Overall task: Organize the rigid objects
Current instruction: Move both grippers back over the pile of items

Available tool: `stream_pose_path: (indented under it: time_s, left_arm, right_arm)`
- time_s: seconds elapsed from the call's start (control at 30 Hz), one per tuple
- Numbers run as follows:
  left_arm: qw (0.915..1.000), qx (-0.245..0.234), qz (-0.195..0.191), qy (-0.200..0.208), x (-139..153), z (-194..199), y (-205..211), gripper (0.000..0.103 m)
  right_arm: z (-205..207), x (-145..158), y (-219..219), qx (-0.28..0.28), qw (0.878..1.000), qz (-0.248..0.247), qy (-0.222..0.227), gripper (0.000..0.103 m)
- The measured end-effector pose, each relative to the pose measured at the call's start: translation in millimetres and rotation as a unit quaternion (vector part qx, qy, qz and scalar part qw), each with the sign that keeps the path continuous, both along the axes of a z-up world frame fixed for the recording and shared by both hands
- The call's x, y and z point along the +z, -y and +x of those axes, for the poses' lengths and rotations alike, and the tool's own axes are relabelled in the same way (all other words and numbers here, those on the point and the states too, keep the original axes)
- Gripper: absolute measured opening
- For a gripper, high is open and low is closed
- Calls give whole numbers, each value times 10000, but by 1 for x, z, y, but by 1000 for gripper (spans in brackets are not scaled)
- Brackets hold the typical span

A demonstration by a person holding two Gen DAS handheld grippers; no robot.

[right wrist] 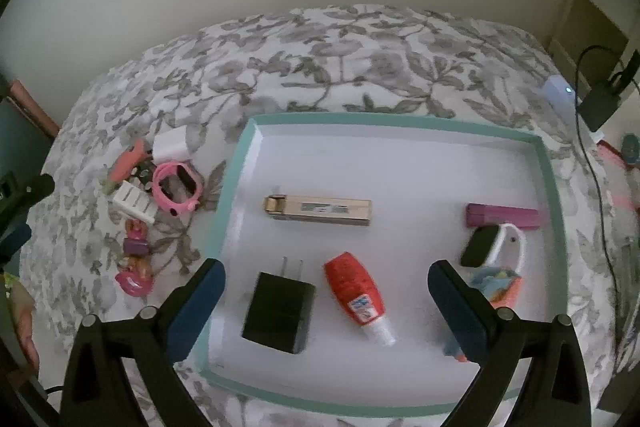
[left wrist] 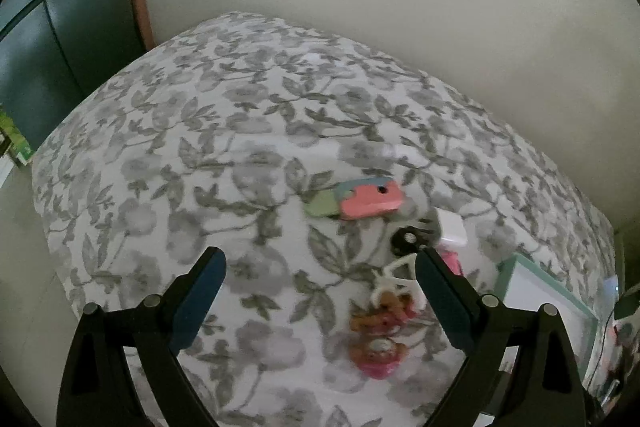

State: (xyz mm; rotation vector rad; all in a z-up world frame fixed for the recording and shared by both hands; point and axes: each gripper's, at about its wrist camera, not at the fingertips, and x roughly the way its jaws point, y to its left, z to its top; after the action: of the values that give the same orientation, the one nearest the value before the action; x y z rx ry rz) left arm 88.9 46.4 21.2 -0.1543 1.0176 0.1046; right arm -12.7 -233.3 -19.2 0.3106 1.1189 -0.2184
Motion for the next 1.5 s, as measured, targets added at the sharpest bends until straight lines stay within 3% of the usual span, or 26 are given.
stream_pose_path:
  time_s: [0.5, 0.77, 1.07, 1.27, 1.5]
  left_arm:
    - [9984, 342, -257, -377, -18, 12, -52, 96]
    - [9948, 22, -408, -936, -52, 18, -47, 96]
    - [9893, -318, -462, -1350, -72, 22, -23, 96]
    - [9890, -224, -399, -1406, -74, 22, -24, 96]
    - [9852, 256, -573, -1596, -87, 20, -50, 96]
  right_arm:
    - [31, -7, -74, 711, 9973, 78, 180, 103]
    - [47, -17, -109, 1001, 9946, 217, 174, 103]
    - [56, -30, -112, 989, 9949, 196, 21, 103]
    - [58, -29, -123, 1216, 9923, 217, 88, 103]
    - [61, -43, -146, 1557, 9877, 103, -28, 103]
